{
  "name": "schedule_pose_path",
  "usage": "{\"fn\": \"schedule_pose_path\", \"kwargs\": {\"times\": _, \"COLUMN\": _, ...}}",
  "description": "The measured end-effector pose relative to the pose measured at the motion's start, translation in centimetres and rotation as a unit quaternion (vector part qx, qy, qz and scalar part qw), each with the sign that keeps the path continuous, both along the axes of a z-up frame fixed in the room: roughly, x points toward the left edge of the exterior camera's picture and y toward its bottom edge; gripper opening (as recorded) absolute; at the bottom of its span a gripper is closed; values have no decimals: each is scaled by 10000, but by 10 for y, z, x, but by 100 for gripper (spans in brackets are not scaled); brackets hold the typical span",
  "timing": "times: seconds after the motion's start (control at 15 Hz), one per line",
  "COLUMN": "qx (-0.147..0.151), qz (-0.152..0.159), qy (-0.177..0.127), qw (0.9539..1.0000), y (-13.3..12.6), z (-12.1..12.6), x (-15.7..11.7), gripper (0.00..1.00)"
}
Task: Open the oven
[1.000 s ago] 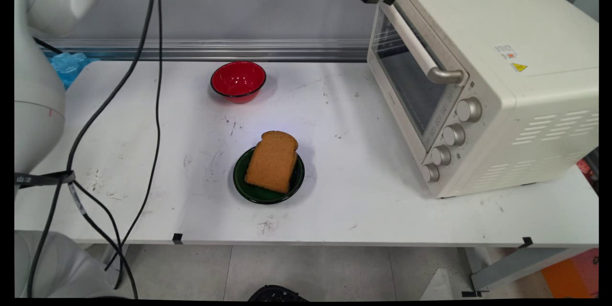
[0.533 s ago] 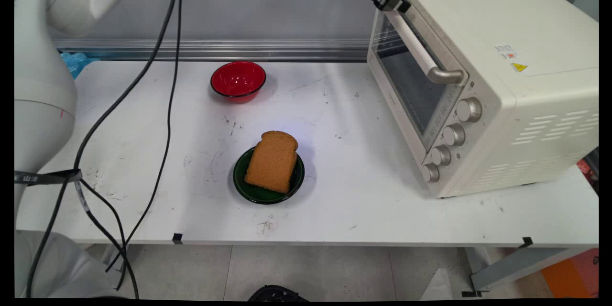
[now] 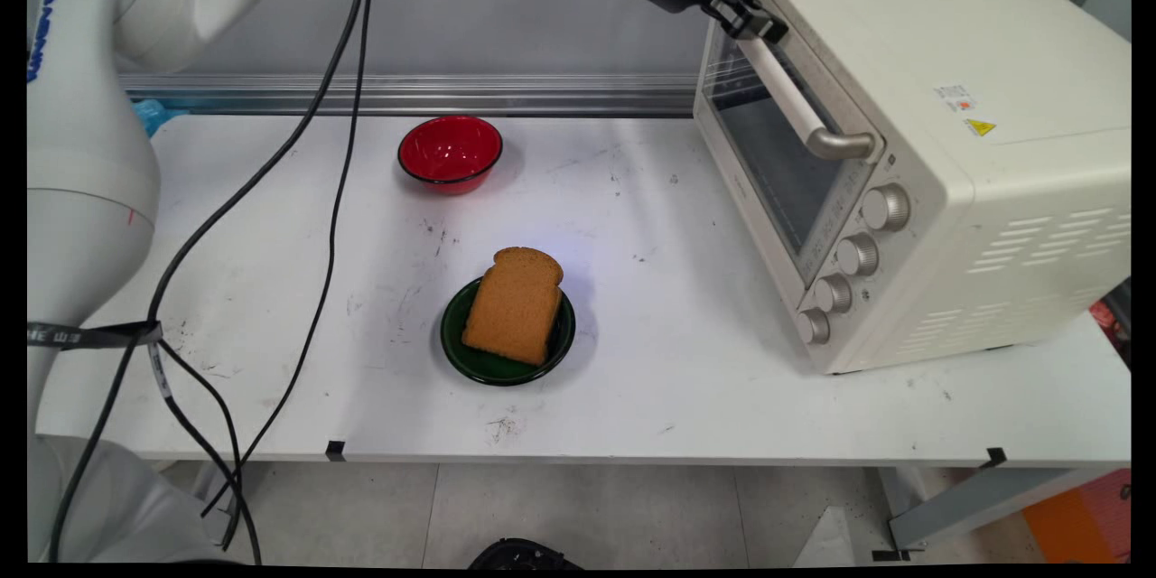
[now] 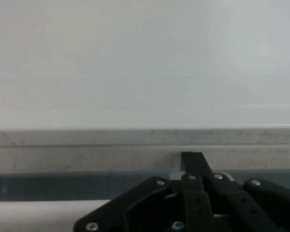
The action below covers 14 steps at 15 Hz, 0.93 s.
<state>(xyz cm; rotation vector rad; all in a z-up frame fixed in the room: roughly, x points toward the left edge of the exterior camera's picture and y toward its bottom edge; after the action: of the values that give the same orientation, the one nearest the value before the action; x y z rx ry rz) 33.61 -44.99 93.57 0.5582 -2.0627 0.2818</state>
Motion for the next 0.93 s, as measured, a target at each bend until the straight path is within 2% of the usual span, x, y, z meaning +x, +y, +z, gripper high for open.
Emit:
{"fn": "schedule_pose_path", "kwargs": {"times": 0.47, "qx": -35, "qz": -104, "qy": -115, "qw": 9999, "y": 1, "z": -3, "x": 0, "gripper": 0}}
{"fn": "schedule_pose_path", "kwargs": {"times": 0.93, "qx": -26, "qz": -189, "qy": -233, "qw": 9995, "y": 14, "z": 1, "x": 12, "gripper": 0}}
